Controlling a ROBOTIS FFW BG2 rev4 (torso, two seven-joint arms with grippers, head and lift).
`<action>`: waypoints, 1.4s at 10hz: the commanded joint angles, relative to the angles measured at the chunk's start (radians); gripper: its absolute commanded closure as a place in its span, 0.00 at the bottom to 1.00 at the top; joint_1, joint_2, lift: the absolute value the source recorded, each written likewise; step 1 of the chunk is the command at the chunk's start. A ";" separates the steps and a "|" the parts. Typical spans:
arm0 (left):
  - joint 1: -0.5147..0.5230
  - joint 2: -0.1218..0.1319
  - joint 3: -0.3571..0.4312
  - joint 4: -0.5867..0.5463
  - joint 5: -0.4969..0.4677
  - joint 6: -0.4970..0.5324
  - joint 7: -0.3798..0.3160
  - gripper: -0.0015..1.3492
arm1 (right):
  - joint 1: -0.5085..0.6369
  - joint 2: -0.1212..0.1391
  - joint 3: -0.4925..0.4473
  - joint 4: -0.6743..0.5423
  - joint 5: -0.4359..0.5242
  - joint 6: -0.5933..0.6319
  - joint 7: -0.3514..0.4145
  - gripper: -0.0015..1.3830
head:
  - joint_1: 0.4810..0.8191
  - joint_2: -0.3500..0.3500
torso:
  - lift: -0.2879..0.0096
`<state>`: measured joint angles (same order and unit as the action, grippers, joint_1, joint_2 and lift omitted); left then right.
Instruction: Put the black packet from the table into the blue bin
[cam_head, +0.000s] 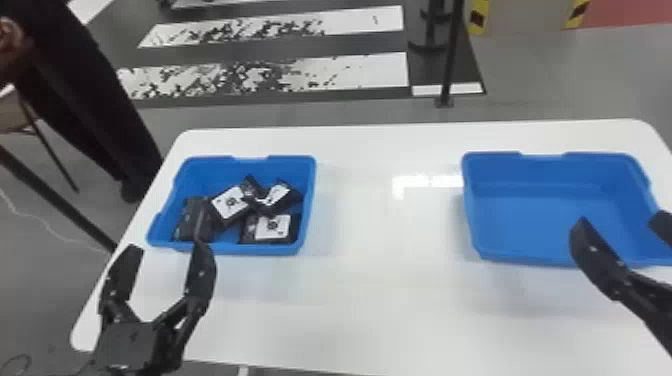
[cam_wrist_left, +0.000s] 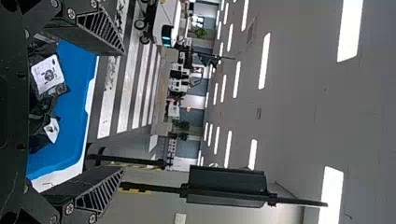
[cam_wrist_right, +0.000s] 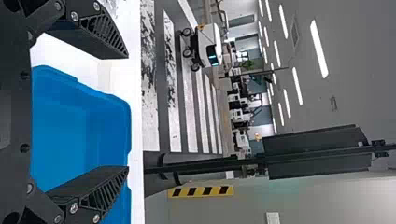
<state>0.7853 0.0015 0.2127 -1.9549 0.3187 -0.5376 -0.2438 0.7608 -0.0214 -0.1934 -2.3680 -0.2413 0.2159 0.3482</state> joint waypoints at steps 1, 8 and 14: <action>0.000 -0.004 0.001 0.000 0.000 0.000 0.000 0.12 | 0.000 0.000 0.000 -0.002 0.000 0.000 0.000 0.13 | 0.63 0.72 | 0.60; -0.002 -0.004 -0.001 0.000 0.012 0.007 0.000 0.12 | -0.002 0.000 0.000 0.001 0.004 0.000 0.000 0.13 | 0.63 0.72 | 0.60; -0.005 -0.004 -0.003 0.000 0.016 0.012 0.000 0.12 | -0.002 0.000 0.000 0.001 0.002 0.000 0.000 0.13 | 0.63 0.72 | 0.60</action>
